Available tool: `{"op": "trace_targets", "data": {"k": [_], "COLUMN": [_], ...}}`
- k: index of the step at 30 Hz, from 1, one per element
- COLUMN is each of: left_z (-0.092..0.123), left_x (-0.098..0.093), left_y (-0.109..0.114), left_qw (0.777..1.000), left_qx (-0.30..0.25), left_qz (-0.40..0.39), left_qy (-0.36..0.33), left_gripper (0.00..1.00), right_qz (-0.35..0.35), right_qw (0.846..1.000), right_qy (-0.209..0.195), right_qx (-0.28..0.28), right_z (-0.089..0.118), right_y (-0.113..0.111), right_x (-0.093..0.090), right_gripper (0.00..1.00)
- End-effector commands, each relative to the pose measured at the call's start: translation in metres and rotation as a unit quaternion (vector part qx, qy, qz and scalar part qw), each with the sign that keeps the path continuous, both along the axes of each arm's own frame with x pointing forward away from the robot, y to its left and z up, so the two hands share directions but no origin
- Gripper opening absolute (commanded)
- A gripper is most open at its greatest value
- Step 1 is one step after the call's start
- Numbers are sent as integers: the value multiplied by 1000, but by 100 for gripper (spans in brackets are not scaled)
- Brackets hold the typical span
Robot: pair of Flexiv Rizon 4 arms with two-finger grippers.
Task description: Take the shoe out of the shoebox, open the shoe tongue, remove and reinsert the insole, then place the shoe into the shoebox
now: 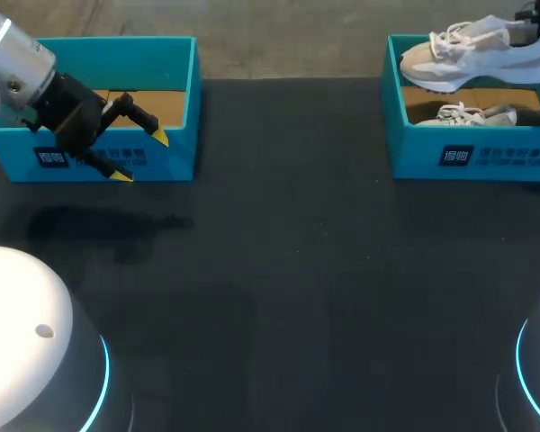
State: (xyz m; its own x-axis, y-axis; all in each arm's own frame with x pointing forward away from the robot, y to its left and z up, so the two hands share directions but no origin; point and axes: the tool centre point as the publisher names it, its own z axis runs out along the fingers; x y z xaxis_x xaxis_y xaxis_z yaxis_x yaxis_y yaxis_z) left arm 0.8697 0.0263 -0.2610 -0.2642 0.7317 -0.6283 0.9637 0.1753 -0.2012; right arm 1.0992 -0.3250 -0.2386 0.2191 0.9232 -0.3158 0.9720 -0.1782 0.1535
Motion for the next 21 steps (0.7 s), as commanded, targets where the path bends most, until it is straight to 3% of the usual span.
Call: {"op": "trace_targets", "data": {"k": [1,2,17,21], "left_z": [0,0,0,0], "left_x": [0,0,0,0], "left_y": [0,0,0,0], "left_qw": [1000,1000,1000,1000], "left_qx": [2,2,2,2], "left_qz": [0,0,0,0], "left_qy": [-1,-1,-1,-1], "left_gripper": [100,100,100,100], "right_qz": [-7,-17,-17,-24], "right_qw": [1000,1000,1000,1000], "right_qy": [10,25,25,-8], "right_qx": [-6,-3,-3,-12], "right_z": [-11,-15,-15,-18], "right_y": [-1,-3,-3,-4], "right_x": [11,13,13,17], "right_gripper": [0,0,0,0]}}
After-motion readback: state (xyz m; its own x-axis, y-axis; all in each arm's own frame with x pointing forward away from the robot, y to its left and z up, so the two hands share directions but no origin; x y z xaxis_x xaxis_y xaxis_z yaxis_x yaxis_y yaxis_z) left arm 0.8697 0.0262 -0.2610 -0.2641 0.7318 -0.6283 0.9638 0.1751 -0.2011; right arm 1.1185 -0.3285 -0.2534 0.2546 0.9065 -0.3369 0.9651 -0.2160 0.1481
